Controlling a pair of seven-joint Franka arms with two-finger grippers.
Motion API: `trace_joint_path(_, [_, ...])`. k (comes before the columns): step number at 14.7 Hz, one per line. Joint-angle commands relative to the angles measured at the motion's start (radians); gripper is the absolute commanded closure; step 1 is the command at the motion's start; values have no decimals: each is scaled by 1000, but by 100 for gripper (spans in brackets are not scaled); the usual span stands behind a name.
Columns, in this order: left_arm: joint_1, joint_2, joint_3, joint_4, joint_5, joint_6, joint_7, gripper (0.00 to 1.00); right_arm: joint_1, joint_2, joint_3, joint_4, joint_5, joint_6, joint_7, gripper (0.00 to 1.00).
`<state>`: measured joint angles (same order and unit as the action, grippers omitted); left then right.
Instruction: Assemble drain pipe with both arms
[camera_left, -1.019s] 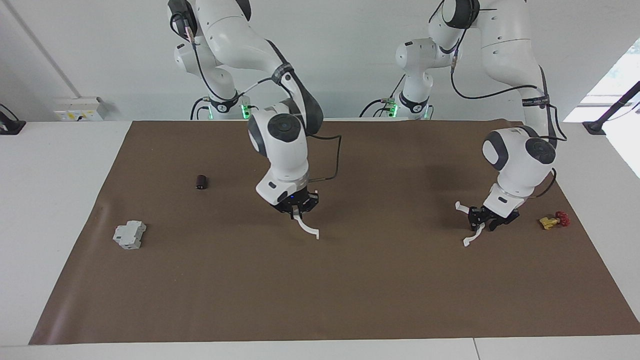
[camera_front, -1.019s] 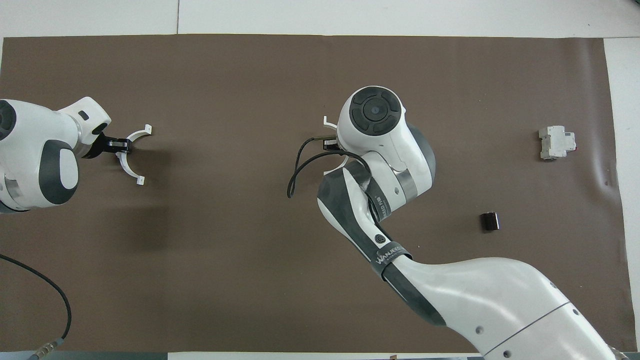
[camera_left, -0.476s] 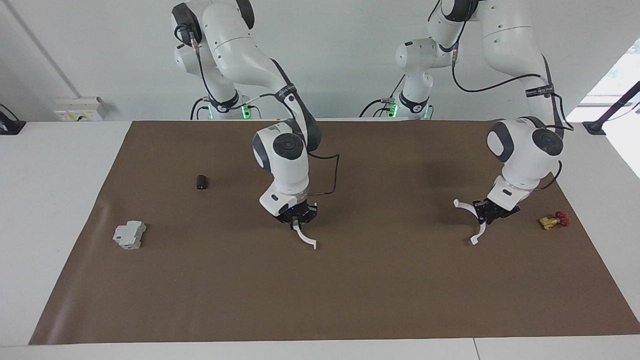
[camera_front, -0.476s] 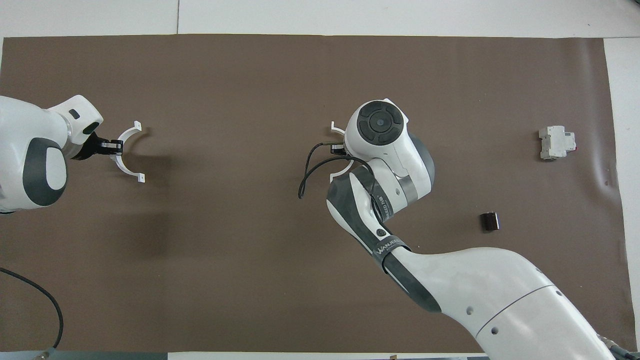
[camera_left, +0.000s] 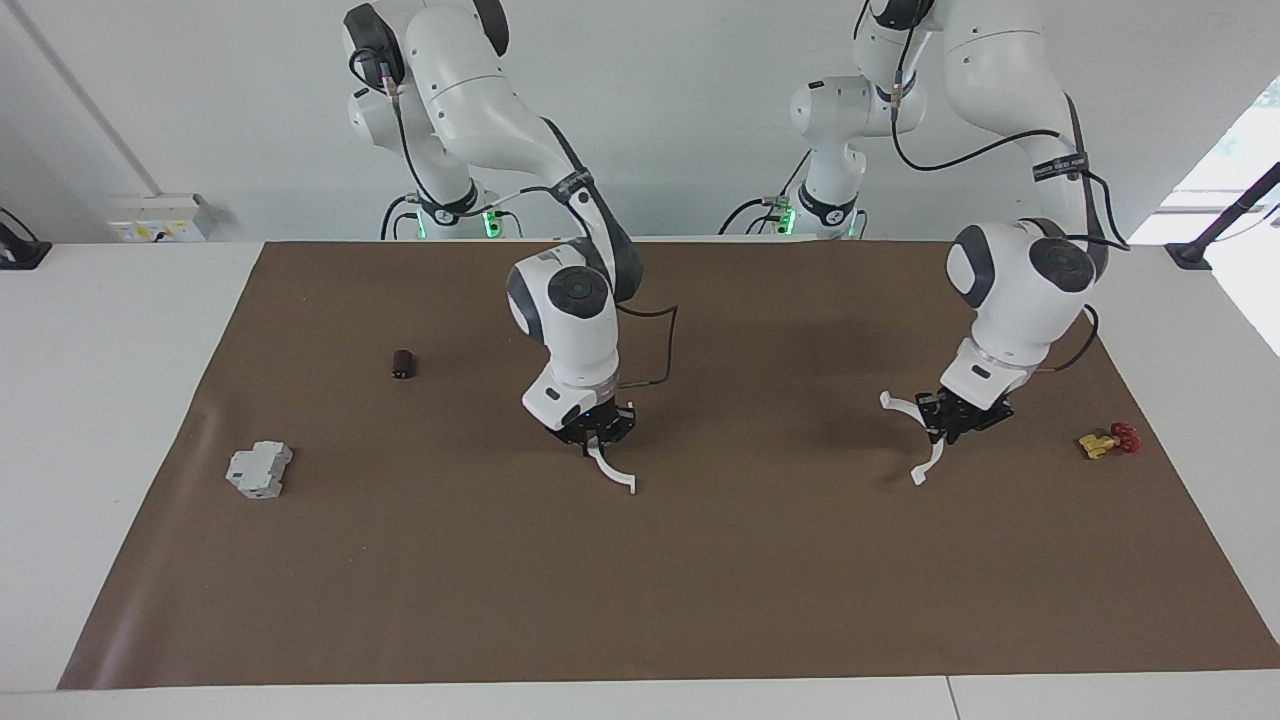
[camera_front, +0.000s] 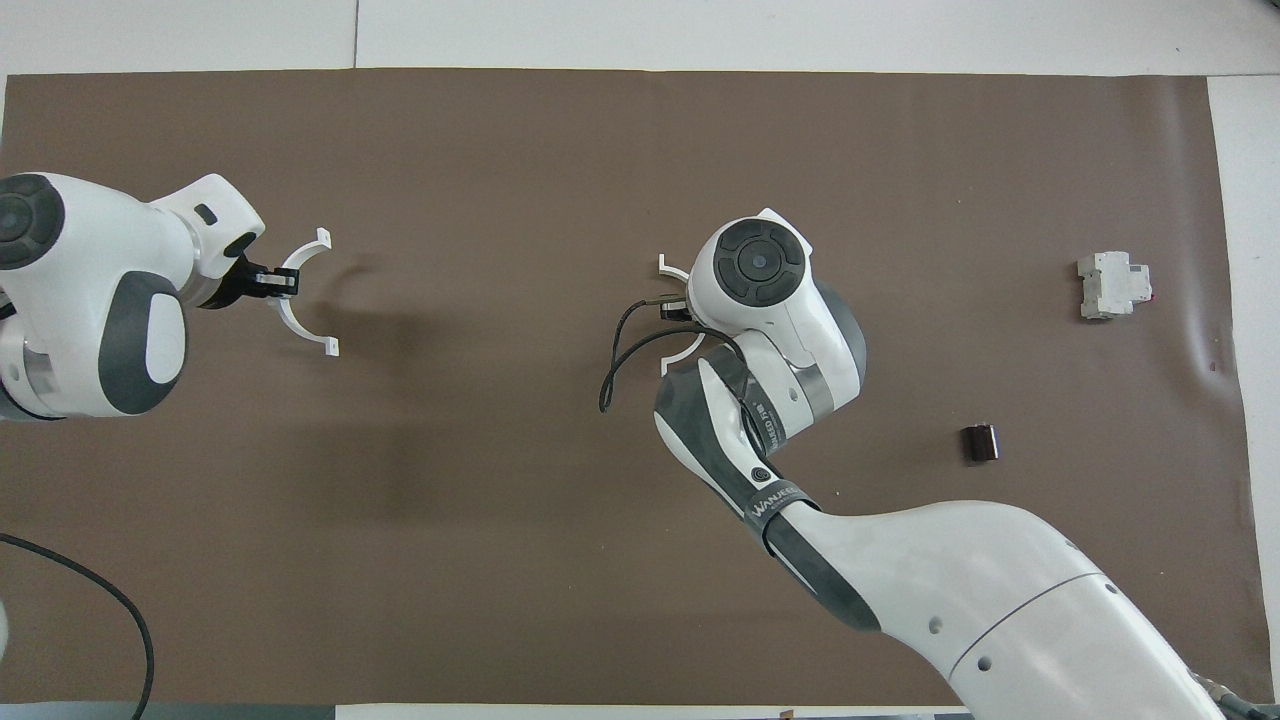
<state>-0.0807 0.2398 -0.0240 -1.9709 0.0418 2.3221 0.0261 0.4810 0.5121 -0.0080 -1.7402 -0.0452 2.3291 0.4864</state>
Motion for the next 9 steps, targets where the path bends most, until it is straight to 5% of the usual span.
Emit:
trace_joint_path(1, [-111, 6, 10, 46, 90, -21, -168, 100, -7, -35, 6, -48, -8, 26, -29, 80])
trace_joint_path(4, [-232, 42, 12, 116, 92, -70, -286, 100, -7, -33, 6, -26, -8, 10, -28, 0])
trace_joint_path(7, [-349, 150, 12, 266, 119, -148, -429, 100, -24, -35, 5, 150, -24, -207, -31, 0])
trace_joint_path(9, [-411, 176, 12, 277, 133, -147, -491, 100, -71, -117, 0, 179, -22, -321, -67, 0])
